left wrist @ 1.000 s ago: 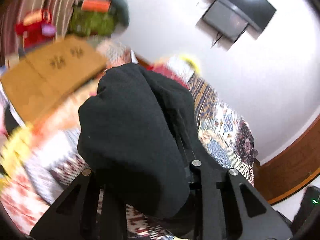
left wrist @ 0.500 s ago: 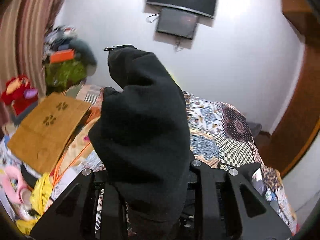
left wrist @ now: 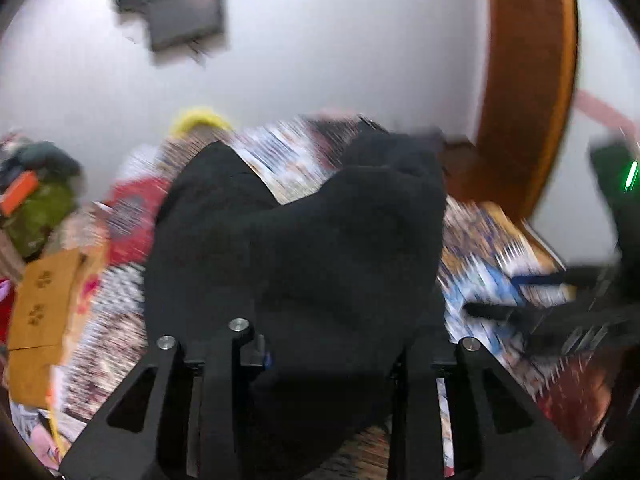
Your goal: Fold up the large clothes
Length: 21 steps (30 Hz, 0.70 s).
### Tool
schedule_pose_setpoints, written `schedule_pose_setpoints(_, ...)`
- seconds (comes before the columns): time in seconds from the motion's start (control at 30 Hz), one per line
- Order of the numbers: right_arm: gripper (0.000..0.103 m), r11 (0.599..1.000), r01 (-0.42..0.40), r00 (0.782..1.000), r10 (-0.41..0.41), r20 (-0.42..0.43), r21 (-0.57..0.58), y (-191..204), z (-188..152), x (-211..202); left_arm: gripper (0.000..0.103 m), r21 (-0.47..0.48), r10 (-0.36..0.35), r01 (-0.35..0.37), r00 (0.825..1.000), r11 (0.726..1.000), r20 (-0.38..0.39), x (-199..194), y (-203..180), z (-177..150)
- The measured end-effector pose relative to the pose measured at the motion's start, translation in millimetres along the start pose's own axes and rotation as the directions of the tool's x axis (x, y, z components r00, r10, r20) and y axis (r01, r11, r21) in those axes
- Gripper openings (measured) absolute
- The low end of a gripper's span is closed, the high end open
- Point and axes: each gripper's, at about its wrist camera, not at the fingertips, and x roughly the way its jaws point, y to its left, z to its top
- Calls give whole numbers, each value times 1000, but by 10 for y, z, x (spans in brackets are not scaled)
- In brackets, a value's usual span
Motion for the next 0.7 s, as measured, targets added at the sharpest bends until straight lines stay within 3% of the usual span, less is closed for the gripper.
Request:
schedule_pose_setpoints(0.07, 86, 1000, 9, 1000, -9, 2, 20, -83, -13, -41, 42, 40, -50, 55, 992, 998, -114, 262, -170, -151)
schedule_pose_setpoints(0.13, 86, 1000, 13, 1000, -13, 4, 28, -132, -42, -99, 55, 72, -56, 69, 985, 995, -162, 388, -252, -282)
schedule_pose_setpoints(0.2, 86, 1000, 11, 1000, -11, 11, 23, -130, -38, -147, 62, 111, -37, 55, 987, 992, -158, 344, -309, -350)
schedule_pose_setpoints(0.3, 86, 1000, 3, 1000, -3, 29, 6, -32, -24, -242, 76, 98, -90, 108, 981, 989, -170, 205, -342, -330)
schedule_pose_setpoints(0.47, 86, 998, -34, 997, 37, 64, -50, 128, 36, -289, 78, 76, -93, 107, 981, 991, -173, -94, -311, -324)
schedule_pose_setpoints(0.57, 86, 994, -62, 995, 69, 73, -94, 339, 104, -279, 79, 43, -117, 124, 983, 991, -141, -307, -163, -296)
schedule_pose_setpoints(0.7, 86, 984, -104, 991, 116, 72, -142, 612, 149, -227, 83, 23, -97, 99, 993, 995, -61, -651, 59, -263)
